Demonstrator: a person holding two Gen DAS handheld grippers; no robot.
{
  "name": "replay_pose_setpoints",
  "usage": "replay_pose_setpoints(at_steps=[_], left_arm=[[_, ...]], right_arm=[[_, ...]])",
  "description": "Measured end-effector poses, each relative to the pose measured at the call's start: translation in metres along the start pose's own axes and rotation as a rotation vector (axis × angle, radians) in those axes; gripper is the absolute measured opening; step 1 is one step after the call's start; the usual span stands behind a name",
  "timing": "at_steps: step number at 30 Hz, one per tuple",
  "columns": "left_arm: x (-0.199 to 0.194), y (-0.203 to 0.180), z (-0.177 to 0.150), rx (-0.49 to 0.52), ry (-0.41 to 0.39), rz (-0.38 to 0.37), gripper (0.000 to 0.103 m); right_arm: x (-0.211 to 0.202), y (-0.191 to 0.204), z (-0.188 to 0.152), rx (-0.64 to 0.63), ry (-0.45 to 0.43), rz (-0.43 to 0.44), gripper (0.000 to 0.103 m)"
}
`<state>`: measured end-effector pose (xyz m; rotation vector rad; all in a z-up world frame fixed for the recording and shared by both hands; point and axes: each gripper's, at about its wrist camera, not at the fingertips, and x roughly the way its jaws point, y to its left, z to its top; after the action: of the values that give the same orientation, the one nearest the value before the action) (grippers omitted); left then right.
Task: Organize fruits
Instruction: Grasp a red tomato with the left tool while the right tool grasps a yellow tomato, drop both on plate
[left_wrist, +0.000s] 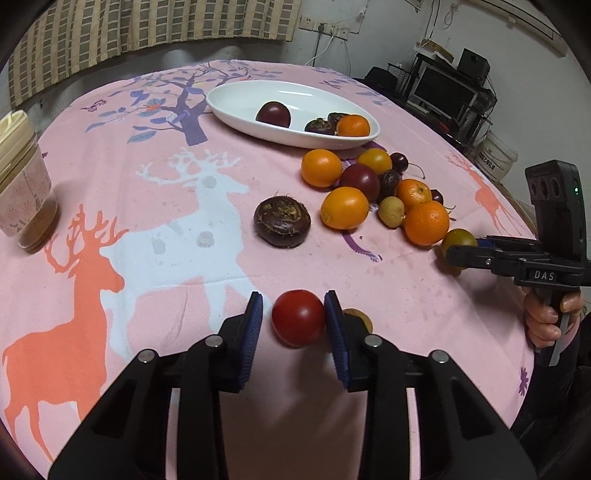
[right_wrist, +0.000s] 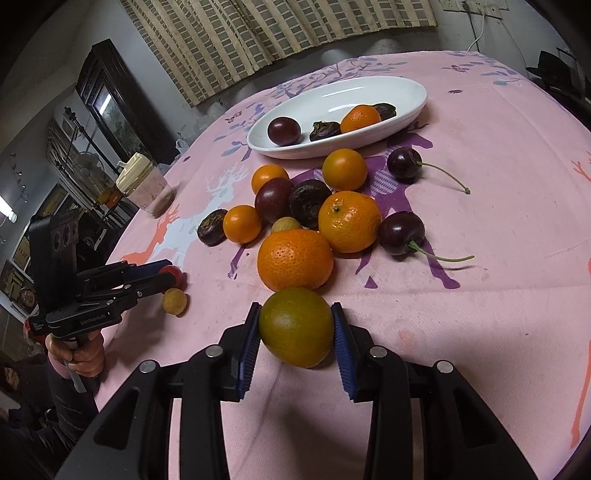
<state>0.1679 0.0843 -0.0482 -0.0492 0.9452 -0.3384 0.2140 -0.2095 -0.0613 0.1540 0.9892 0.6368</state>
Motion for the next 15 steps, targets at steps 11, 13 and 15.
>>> replay_pose_setpoints(at_steps=[11,13,15], left_arm=[[0.005,-0.003,-0.001,-0.025,0.039,-0.016,0.028],[0.002,0.001,0.012,-0.046,0.026,0.002,0.028],[-0.004,0.006,0.033,-0.072,-0.010,-0.006,0.028]], right_arm=[[-0.008,0.006,0.001,-0.027,-0.048,0.013,0.038],[-0.014,0.013,0.007,-0.073,-0.079,-0.009,0.038],[-0.022,0.018,0.026,-0.098,-0.130,-0.023,0.038]])
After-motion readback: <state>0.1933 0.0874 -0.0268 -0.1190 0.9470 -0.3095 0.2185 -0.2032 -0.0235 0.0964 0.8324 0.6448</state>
